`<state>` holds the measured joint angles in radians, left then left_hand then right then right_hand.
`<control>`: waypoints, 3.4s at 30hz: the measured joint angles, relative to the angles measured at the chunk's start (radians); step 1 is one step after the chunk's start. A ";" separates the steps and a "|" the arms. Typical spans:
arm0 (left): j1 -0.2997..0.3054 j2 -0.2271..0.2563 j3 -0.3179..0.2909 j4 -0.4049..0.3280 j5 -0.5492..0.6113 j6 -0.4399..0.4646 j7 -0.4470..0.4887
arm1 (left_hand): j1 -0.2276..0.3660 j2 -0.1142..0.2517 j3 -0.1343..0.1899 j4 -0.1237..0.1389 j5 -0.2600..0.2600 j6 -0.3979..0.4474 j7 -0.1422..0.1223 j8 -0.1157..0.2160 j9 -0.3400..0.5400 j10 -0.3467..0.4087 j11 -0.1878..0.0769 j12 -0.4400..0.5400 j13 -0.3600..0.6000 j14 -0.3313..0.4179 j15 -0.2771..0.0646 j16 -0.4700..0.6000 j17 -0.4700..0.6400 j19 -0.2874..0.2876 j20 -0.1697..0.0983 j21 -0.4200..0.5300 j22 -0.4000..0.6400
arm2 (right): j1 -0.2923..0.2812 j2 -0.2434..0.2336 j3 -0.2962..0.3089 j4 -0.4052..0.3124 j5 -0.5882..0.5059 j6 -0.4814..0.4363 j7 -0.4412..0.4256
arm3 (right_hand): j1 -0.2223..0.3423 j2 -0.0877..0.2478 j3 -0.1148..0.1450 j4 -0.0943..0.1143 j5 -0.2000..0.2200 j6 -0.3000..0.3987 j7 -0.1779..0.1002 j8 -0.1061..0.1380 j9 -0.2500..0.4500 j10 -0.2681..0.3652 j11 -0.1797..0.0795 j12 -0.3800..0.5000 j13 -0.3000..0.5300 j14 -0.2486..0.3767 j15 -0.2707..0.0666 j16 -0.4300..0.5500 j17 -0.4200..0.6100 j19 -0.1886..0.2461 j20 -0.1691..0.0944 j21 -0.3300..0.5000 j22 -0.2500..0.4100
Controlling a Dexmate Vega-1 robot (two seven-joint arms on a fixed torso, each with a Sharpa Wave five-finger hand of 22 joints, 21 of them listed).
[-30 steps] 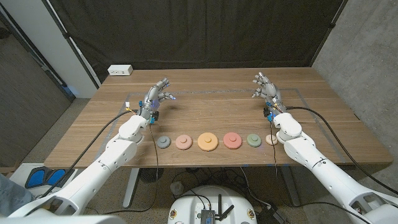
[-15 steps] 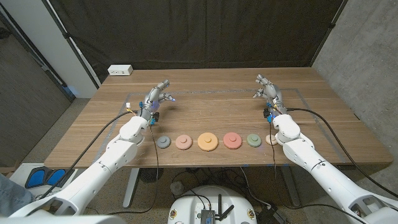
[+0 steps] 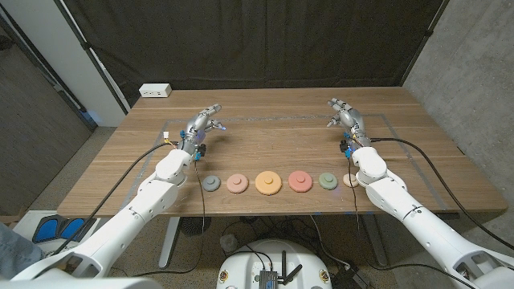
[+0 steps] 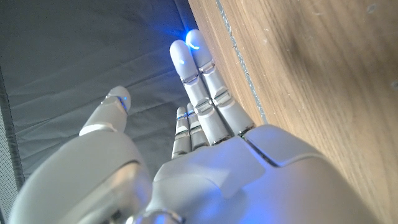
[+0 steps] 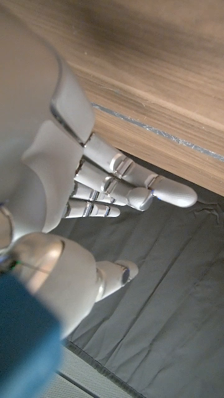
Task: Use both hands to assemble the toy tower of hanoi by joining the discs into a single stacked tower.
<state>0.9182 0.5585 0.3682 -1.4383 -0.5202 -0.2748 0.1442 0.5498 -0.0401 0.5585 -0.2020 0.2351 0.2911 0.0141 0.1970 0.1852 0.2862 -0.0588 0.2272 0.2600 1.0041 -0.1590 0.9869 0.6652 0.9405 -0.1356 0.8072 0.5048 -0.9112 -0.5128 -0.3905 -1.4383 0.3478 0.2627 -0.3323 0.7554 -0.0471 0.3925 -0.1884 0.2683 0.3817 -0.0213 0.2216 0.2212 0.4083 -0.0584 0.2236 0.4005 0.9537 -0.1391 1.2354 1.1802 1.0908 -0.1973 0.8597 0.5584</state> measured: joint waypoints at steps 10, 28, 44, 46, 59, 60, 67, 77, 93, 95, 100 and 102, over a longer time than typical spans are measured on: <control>-0.004 0.009 0.007 -0.011 0.054 0.010 0.041 | 0.100 -0.051 0.009 -0.001 0.010 -0.005 -0.005 0.000 0.003 -0.002 -0.020 0.000 0.007 -0.004 0.004 0.034 0.014 -0.004 0.004 0.016 0.000 | -0.003 -0.026 -0.009 -0.057 -0.045 -0.042 -0.034 | 0.090 -0.042 -0.007 0.008 0.003 -0.039 0.000 -0.004 0.009 -0.042 -0.006 -0.012 0.028 -0.056 0.016 -0.032 -0.069 -0.049 0.024 0.000 -0.020; -0.003 0.034 0.020 -0.061 0.163 0.060 0.130 | 0.142 -0.069 -0.029 0.028 0.017 0.044 -0.023 0.013 0.008 0.048 -0.035 0.015 0.021 0.006 0.002 0.071 0.005 0.006 0.001 0.044 -0.004 | -0.028 -0.070 -0.017 -0.154 -0.161 -0.161 -0.122 | 0.131 -0.025 -0.027 0.029 -0.002 -0.013 0.011 0.007 0.014 -0.026 -0.011 -0.004 0.063 -0.024 0.010 -0.009 -0.091 -0.051 0.026 0.028 -0.036; 0.005 0.061 0.038 -0.119 0.348 0.146 0.273 | 0.167 -0.054 -0.047 0.029 0.017 0.075 -0.028 0.016 0.008 0.078 -0.043 0.025 0.026 0.018 -0.007 0.090 -0.008 0.005 0.002 0.062 -0.004 | -0.034 -0.120 -0.034 -0.232 -0.232 -0.232 -0.132 | 0.144 -0.012 -0.048 0.032 -0.002 -0.019 0.005 0.007 0.014 -0.030 -0.008 -0.004 0.084 -0.043 0.014 -0.026 -0.134 -0.062 0.030 0.041 -0.058; 0.008 0.066 0.043 -0.135 0.371 0.158 0.290 | 0.167 -0.054 -0.047 0.029 0.017 0.077 -0.026 0.016 0.008 0.078 -0.043 0.025 0.030 0.018 -0.007 0.093 -0.008 0.005 0.002 0.065 -0.004 | -0.034 -0.130 -0.039 -0.246 -0.272 -0.271 -0.135 | 0.144 -0.012 -0.050 0.031 -0.002 -0.016 0.002 0.007 0.014 -0.030 -0.008 -0.004 0.089 -0.043 0.014 -0.022 -0.134 -0.062 0.030 0.043 -0.058; 0.016 0.055 0.060 -0.166 0.453 0.191 0.367 | 0.180 -0.049 -0.068 0.033 0.016 0.107 -0.042 0.023 0.013 0.102 -0.056 0.032 0.035 0.036 -0.011 0.116 -0.014 0.018 -0.004 0.084 -0.004 | -0.022 -0.152 -0.046 -0.263 -0.313 -0.304 -0.102 | 0.172 -0.003 -0.057 0.030 -0.002 -0.016 0.002 0.007 0.013 -0.044 -0.001 -0.004 0.103 -0.042 0.014 -0.021 -0.151 -0.076 0.037 0.051 -0.067; 0.015 0.054 0.061 -0.167 0.491 0.204 0.392 | 0.180 -0.049 -0.070 0.031 0.016 0.108 -0.044 0.023 0.013 0.104 -0.058 0.032 0.035 0.040 -0.015 0.116 -0.016 0.020 -0.005 0.088 -0.004 | -0.015 -0.165 -0.051 -0.271 -0.317 -0.308 -0.100 | 0.172 -0.003 -0.058 0.031 -0.002 -0.016 0.002 0.007 0.014 -0.044 -0.001 -0.004 0.103 -0.042 0.014 -0.021 -0.155 -0.076 0.037 0.051 -0.067; 0.006 0.047 0.088 -0.173 0.579 0.244 0.448 | 0.180 -0.049 -0.092 0.036 0.014 0.139 -0.064 0.030 0.013 0.138 -0.070 0.040 0.040 0.055 -0.019 0.134 -0.020 0.039 -0.008 0.103 -0.009 | -0.007 -0.183 -0.060 -0.277 -0.359 -0.330 -0.096 | 0.180 0.005 -0.064 0.030 -0.002 -0.015 -0.006 0.007 0.013 -0.039 -0.005 -0.004 0.112 -0.053 0.018 -0.024 -0.171 -0.076 0.037 0.060 -0.072; -0.007 0.061 0.112 -0.199 0.671 0.286 0.476 | 0.184 -0.053 -0.108 0.035 0.012 0.142 -0.056 0.026 0.013 0.136 -0.065 0.039 0.045 0.061 -0.025 0.150 -0.032 0.031 -0.012 0.103 -0.014 | -0.006 -0.192 -0.068 -0.268 -0.411 -0.345 -0.128 | 0.185 0.010 -0.069 0.026 -0.002 -0.007 -0.014 0.007 0.013 -0.033 -0.012 -0.004 0.118 -0.053 0.018 -0.024 -0.171 -0.087 0.040 0.066 -0.077; -0.013 0.093 0.122 -0.258 0.752 0.449 0.432 | 0.197 -0.040 -0.120 0.039 0.012 0.117 -0.039 0.012 0.013 0.105 -0.045 0.027 0.049 0.040 -0.012 0.150 -0.045 0.003 0.000 0.111 -0.018 | -0.023 -0.206 -0.122 -0.327 -0.542 -0.410 -0.193 | 0.204 0.020 -0.084 0.033 -0.006 0.002 -0.012 0.012 0.018 -0.039 -0.017 -0.004 0.131 -0.019 0.010 0.018 -0.156 -0.086 0.040 0.102 -0.084; -0.009 0.102 0.133 -0.290 0.767 0.470 0.438 | 0.197 -0.040 -0.120 0.039 0.012 0.117 -0.039 0.012 0.013 0.105 -0.045 0.027 0.049 0.039 -0.014 0.150 -0.045 0.003 0.000 0.111 -0.018 | -0.024 -0.207 -0.129 -0.334 -0.638 -0.461 -0.224 | 0.204 0.020 -0.084 0.033 -0.006 0.000 -0.010 0.007 0.018 -0.039 -0.017 -0.004 0.135 -0.003 0.004 0.034 -0.142 -0.075 0.037 0.110 -0.079; -0.002 0.111 0.143 -0.309 0.804 0.518 0.447 | 0.197 -0.040 -0.120 0.039 0.012 0.117 -0.039 0.012 0.012 0.105 -0.045 0.027 0.052 0.039 -0.014 0.150 -0.049 0.003 0.000 0.111 -0.023 | -0.025 -0.209 -0.152 -0.355 -0.706 -0.509 -0.235 | 0.210 0.025 -0.084 0.033 -0.007 -0.004 -0.014 0.007 0.018 -0.053 -0.020 -0.011 0.138 -0.001 0.001 0.033 -0.136 -0.075 0.036 0.113 -0.084; 0.001 0.117 0.149 -0.321 0.821 0.538 0.449 | 0.201 -0.036 -0.126 0.039 0.012 0.117 -0.039 0.012 0.012 0.105 -0.045 0.027 0.054 0.033 -0.009 0.150 -0.049 0.003 0.000 0.112 -0.023 | -0.025 -0.212 -0.162 -0.367 -0.739 -0.539 -0.235 | 0.210 0.025 -0.084 0.033 -0.010 -0.004 -0.014 0.007 0.018 -0.053 -0.020 -0.012 0.140 -0.009 0.002 0.025 -0.143 -0.075 0.036 0.117 -0.086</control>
<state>0.9190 0.6754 0.5175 -1.7593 0.3005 0.2635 0.5932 0.7509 -0.0758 0.4327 -0.1629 0.2474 0.4085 -0.0249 0.2088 0.1977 0.3910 -0.1035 0.2543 0.3137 1.0373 -0.1678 1.1366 0.6160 0.9434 -0.1358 0.9188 0.4819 -0.9359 -0.7245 -0.5520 -1.8051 -0.3913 -0.2766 -0.5675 0.9651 -0.0221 0.3087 -0.1558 0.2587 0.3781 -0.0354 0.2282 0.2395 0.3552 -0.0787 0.2120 0.5407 0.9448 -0.1373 1.2606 1.0377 1.0153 -0.1612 0.9766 0.4726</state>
